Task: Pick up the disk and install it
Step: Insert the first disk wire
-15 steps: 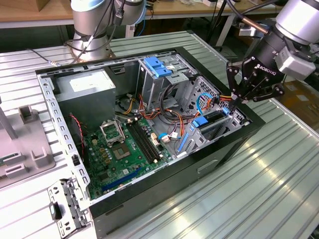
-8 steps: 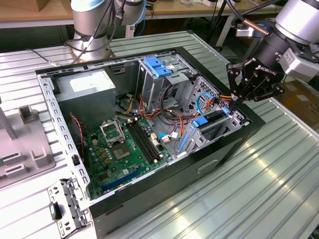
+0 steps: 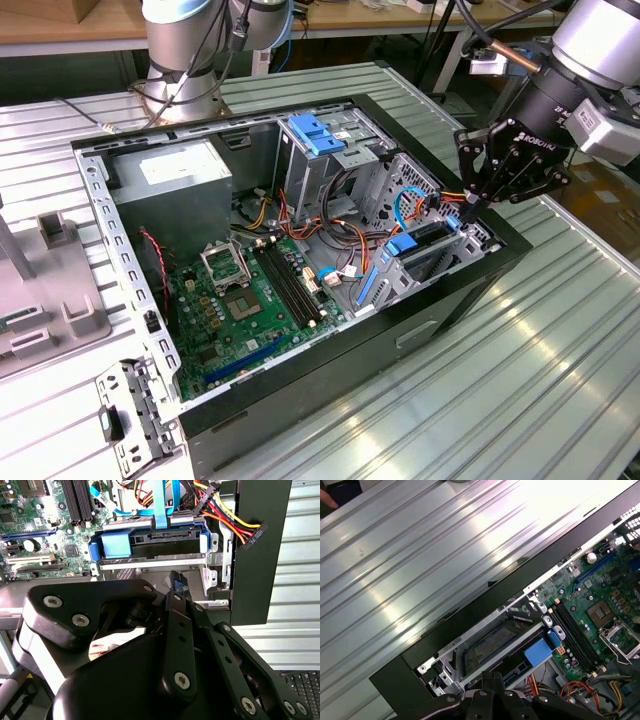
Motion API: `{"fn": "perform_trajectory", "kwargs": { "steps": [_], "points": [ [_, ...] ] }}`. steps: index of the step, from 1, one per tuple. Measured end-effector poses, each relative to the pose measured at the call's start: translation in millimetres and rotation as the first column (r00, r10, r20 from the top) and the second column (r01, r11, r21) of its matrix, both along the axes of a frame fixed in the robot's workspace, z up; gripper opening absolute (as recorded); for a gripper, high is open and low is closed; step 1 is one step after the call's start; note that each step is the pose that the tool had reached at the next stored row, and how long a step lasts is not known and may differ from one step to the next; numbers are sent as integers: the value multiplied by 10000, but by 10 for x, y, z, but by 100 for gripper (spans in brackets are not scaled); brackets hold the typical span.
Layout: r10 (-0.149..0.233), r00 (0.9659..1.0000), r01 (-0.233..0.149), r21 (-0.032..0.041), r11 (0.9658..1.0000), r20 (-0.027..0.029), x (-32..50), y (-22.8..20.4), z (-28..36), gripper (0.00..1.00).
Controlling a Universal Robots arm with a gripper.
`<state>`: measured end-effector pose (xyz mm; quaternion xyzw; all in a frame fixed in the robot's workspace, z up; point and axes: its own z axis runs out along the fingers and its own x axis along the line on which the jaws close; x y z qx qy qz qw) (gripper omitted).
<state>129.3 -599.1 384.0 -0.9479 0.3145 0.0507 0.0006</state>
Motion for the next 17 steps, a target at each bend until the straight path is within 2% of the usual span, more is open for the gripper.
{"fn": "perform_trajectory", "kwargs": {
  "steps": [7, 8, 9, 11, 12, 13, 17],
  "points": [
    [3, 10000, -3, 0, 10000, 0, 0, 0, 0, 11],
    [3, 10000, -3, -1, 10000, 0, 0, 0, 0, 17],
    [3, 10000, -3, 0, 10000, 0, 0, 0, 0, 17],
    [5, 10000, -5, -1, 10000, 0, 0, 0, 0, 30],
    [5, 10000, -5, -1, 10000, 0, 0, 0, 0, 30],
    [5, 10000, -5, -1, 10000, 0, 0, 0, 0, 36],
    [8, 10000, -8, -2, 10000, 0, 7, 1, -2, 36]
  ]
}}
